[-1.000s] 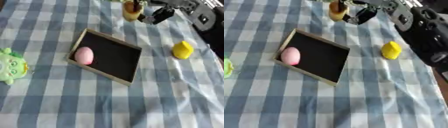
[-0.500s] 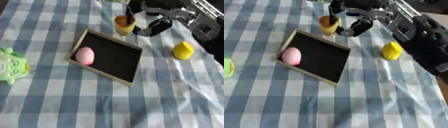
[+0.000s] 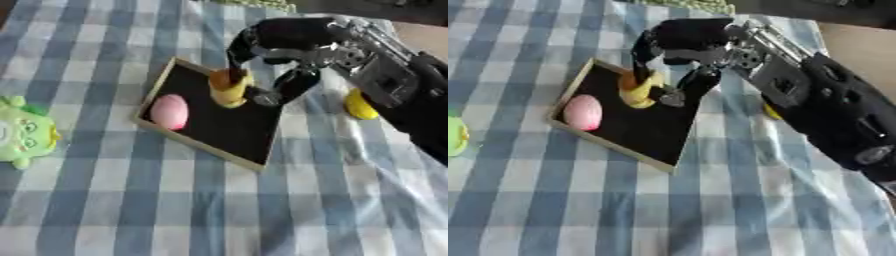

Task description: Pick up objects on the table and place them in the box.

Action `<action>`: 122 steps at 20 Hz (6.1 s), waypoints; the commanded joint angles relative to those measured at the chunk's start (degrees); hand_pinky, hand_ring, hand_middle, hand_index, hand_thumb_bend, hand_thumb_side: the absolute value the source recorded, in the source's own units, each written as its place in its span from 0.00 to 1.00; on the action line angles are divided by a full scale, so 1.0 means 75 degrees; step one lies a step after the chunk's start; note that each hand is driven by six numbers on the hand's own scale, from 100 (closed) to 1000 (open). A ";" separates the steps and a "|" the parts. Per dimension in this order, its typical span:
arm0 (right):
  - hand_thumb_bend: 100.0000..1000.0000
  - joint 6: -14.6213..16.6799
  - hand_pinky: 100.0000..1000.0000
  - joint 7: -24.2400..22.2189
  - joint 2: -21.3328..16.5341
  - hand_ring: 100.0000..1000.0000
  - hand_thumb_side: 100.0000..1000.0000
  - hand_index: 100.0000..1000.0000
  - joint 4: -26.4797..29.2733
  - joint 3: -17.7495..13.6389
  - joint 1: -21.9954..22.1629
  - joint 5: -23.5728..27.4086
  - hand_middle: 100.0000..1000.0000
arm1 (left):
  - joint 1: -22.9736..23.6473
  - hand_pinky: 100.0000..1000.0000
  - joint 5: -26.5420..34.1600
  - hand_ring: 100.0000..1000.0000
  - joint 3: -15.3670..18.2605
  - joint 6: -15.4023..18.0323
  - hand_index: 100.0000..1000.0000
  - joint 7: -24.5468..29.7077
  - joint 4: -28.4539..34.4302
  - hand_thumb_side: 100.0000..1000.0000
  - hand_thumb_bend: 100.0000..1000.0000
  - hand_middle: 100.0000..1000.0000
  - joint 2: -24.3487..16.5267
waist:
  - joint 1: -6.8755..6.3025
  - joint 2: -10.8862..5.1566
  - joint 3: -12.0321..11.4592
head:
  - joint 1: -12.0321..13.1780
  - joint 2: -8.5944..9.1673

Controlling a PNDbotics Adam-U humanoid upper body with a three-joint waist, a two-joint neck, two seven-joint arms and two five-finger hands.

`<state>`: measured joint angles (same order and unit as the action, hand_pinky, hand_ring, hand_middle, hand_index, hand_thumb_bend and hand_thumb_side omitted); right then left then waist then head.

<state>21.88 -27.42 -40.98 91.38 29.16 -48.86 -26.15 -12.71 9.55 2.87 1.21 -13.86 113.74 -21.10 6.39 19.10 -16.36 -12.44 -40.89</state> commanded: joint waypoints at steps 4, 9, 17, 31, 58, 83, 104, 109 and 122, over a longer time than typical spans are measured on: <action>0.11 -0.0711 0.74 -0.0258 0.0119 0.71 0.00 0.62 0.0451 0.0174 -0.0023 -0.0457 0.53 | -0.0065 0.94 0.0023 0.70 -0.0015 -0.0017 0.78 0.0047 0.0114 0.56 0.00 0.65 -0.0039 | 0.0029 -0.0236 -0.0009 | -0.0038 -0.0034; 0.12 -0.1021 0.75 -0.0622 0.0242 0.66 0.00 0.64 0.0537 0.0358 0.0054 -0.0627 0.55 | -0.0071 0.94 0.0032 0.70 -0.0032 -0.0028 0.78 0.0065 0.0114 0.56 0.00 0.66 -0.0011 | 0.0023 -0.0237 -0.0018 | -0.0049 -0.0038; 0.23 -0.0947 0.80 -0.0944 0.0223 0.76 0.02 0.77 0.0700 0.0377 0.0179 -0.0731 0.71 | -0.0055 0.94 0.0034 0.70 -0.0045 -0.0050 0.78 0.0078 0.0114 0.56 0.00 0.66 0.0010 | 0.0017 -0.0238 -0.0019 | -0.0039 -0.0060; 0.13 -0.1582 0.80 -0.0071 -0.0739 0.73 0.00 0.75 0.2280 -0.0763 0.0465 0.0119 0.66 | -0.0030 0.94 0.0032 0.71 -0.0031 -0.0078 0.78 0.0071 0.0114 0.57 0.00 0.66 0.0013 | 0.0021 -0.0285 0.0084 | 0.0041 -0.0054; 0.40 -0.2155 0.84 0.1310 -0.2720 0.80 0.09 0.85 0.1239 -0.3267 0.4203 0.0143 0.78 | -0.0009 0.94 -0.0031 0.71 0.0073 0.0025 0.78 -0.0038 0.0114 0.56 0.00 0.67 -0.0132 | -0.0054 -0.0259 0.0260 | 0.0245 0.0003; 0.42 -0.1875 0.84 0.0506 -0.2026 0.80 0.17 0.85 -0.1757 -0.2905 0.3317 0.0131 0.77 | 0.0010 0.94 -0.0007 0.72 0.0041 -0.0028 0.78 0.0012 0.0114 0.57 0.00 0.67 -0.0037 | -0.0109 -0.0209 0.0198 | 0.0162 0.0022; 0.03 -0.1840 0.75 0.0789 -0.1783 0.56 0.01 0.60 -0.2117 -0.2940 0.3249 0.0829 0.43 | 0.0026 0.94 0.0003 0.72 0.0027 -0.0051 0.78 0.0059 0.0114 0.58 0.00 0.67 0.0011 | -0.0101 -0.0217 0.0168 | 0.0197 0.0013; 0.00 -0.1808 0.74 0.0703 -0.2097 0.56 0.01 0.59 -0.1364 -0.3167 0.3499 0.1239 0.42 | 0.0034 0.94 0.0003 0.72 0.0031 -0.0053 0.78 0.0061 0.0114 0.58 0.00 0.67 0.0006 | -0.0087 -0.0229 0.0203 | 0.0209 0.0016; 0.02 -0.1197 0.73 0.0660 -0.2647 0.55 0.00 0.60 0.1047 -0.3184 0.2583 0.1807 0.43 | -0.0007 0.94 0.0015 0.73 -0.0015 -0.0025 0.78 0.0110 0.0114 0.57 0.00 0.67 -0.0088 | -0.0071 -0.0313 0.0144 | 0.0093 -0.0072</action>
<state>12.77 -22.03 -58.26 96.91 5.34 -28.58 -13.59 -12.17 9.56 2.78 0.84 -13.28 113.73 -20.23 6.36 18.69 -15.36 -11.39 -41.33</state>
